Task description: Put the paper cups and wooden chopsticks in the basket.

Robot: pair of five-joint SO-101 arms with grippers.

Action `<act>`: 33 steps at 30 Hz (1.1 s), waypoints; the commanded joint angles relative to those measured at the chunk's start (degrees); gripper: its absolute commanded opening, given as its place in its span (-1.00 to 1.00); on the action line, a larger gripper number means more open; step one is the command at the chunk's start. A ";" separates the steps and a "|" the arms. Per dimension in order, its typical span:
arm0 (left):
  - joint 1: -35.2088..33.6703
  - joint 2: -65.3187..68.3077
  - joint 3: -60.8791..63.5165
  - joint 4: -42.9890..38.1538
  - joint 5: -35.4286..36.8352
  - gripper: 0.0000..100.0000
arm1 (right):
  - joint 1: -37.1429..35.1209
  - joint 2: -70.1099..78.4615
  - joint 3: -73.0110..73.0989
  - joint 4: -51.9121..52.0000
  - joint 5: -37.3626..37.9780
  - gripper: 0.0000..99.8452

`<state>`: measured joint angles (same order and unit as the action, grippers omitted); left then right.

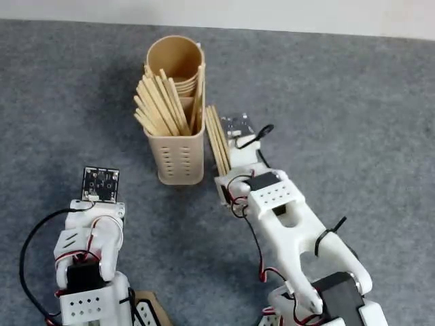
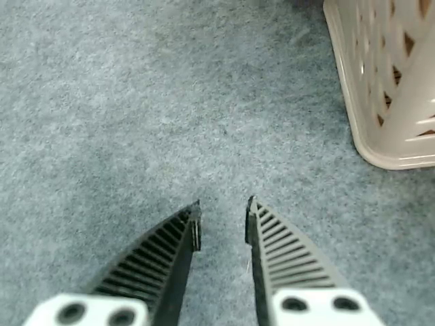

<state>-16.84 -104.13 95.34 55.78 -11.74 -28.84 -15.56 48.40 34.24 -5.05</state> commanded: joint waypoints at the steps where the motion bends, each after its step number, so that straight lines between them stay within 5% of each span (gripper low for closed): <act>1: 0.66 -0.40 -0.04 -0.88 -0.44 -0.75 | 0.66 -0.22 -0.22 -0.84 -0.09 -0.45; 14: 0.66 -0.40 -0.04 -0.70 -0.44 -0.75 | 3.12 17.36 -10.95 3.03 3.78 -0.46; 21: 0.66 -0.40 -0.04 -0.70 -0.44 -0.75 | 12.88 17.45 -15.78 5.05 3.87 -0.96; 33: 0.66 -0.40 -0.04 -0.70 -0.44 -0.75 | 17.80 17.63 -17.01 4.97 3.87 -0.99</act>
<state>-16.84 -104.13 95.34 55.78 -11.74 -11.87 2.29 33.63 39.16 -1.80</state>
